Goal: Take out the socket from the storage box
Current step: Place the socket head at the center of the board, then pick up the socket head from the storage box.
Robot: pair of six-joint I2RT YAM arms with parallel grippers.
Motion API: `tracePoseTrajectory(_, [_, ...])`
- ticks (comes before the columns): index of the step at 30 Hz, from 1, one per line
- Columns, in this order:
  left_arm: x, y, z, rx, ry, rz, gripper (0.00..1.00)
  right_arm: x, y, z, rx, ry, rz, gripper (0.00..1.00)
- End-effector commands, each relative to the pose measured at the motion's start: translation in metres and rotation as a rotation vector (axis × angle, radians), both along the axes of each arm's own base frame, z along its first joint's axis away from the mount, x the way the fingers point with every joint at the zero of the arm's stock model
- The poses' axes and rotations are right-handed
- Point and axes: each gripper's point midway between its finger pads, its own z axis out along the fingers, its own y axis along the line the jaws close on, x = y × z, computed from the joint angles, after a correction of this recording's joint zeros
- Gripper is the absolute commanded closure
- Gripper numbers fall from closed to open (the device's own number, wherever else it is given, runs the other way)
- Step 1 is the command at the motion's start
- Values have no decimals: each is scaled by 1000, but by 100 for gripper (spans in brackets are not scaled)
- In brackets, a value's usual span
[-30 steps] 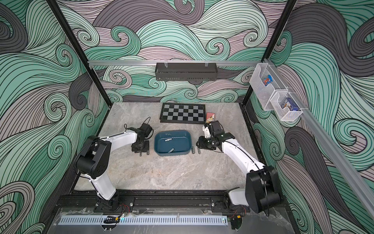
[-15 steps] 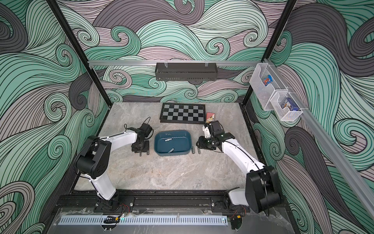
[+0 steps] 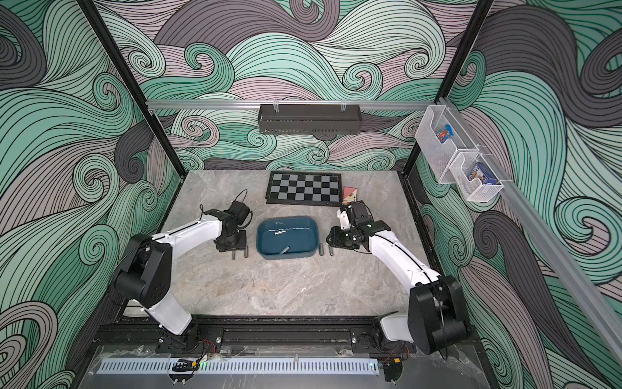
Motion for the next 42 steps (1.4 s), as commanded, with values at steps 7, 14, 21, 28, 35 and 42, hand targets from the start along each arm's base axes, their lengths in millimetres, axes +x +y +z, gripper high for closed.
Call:
tracePoseTrajectory(7, [-1, -1, 77, -76, -135, -22, 45, 1, -4, 10, -2, -31, -15, 56])
tracePoseTrajectory(14, [-36, 3, 116, -176, -241, -44, 43, 9, 31, 54, 60, -113, 53, 56])
tracePoseTrajectory(21, [-74, 20, 134, -207, -372, -49, 37, 20, 107, 58, -79, -147, 247, 49])
tracePoseTrajectory(28, [-89, 30, 138, -187, -412, -65, 30, 50, 149, 7, -212, -85, 306, 38])
tracePoseTrajectory(35, [-90, 32, 144, -188, -468, -79, 25, 58, 182, -39, -305, -36, 357, 34])
tracePoseTrajectory(42, [-91, 30, 142, -202, -473, -88, 24, 75, 189, -70, -377, -15, 341, 34])
